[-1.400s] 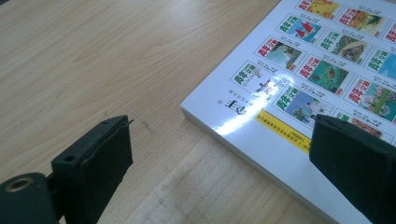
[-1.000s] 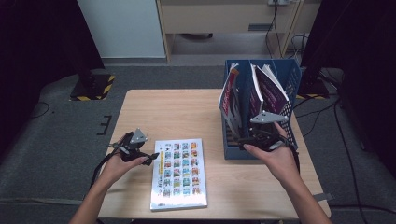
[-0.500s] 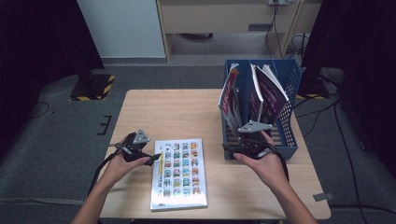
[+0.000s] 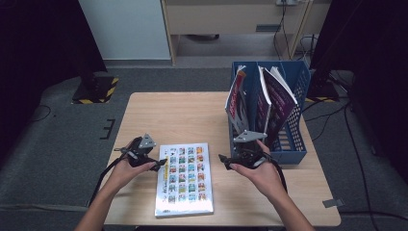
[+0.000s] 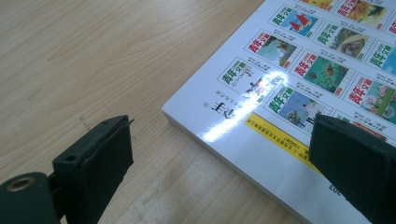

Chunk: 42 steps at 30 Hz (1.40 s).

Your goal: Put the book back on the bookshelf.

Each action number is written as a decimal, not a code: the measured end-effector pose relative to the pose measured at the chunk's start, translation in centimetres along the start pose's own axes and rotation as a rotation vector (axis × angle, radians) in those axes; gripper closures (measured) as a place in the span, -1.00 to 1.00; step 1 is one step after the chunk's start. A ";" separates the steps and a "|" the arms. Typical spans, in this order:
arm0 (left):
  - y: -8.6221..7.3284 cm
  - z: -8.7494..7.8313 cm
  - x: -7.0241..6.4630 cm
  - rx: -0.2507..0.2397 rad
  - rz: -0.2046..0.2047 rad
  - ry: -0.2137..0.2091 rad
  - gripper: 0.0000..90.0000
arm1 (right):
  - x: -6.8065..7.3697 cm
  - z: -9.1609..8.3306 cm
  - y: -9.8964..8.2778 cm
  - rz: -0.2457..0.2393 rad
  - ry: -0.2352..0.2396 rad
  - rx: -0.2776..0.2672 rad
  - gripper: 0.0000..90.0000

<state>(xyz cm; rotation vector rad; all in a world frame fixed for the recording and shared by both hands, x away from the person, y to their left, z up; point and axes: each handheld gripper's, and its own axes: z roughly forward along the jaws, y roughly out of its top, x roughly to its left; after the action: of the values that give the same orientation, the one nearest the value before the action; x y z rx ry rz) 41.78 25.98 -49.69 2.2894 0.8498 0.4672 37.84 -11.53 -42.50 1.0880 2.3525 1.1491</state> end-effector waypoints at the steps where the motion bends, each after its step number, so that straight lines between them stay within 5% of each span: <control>1: 0.0 0.0 0.0 0.000 0.000 0.000 -0.87 | 0.1 0.1 0.0 0.000 0.003 0.002 -0.62; 29: 1.2 1.0 0.0 0.043 0.012 0.019 -0.86 | 4.2 4.6 -2.1 -0.048 0.084 0.073 -0.66; 42: 2.0 2.1 0.2 0.068 -0.013 0.030 -0.78 | 4.6 5.5 -3.5 -0.080 0.092 0.126 -0.44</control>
<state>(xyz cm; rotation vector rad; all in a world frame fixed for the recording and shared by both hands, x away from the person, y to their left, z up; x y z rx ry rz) 43.88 24.00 -49.83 2.3425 0.9077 0.4748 36.11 -6.49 -48.47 0.9902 2.5457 1.0564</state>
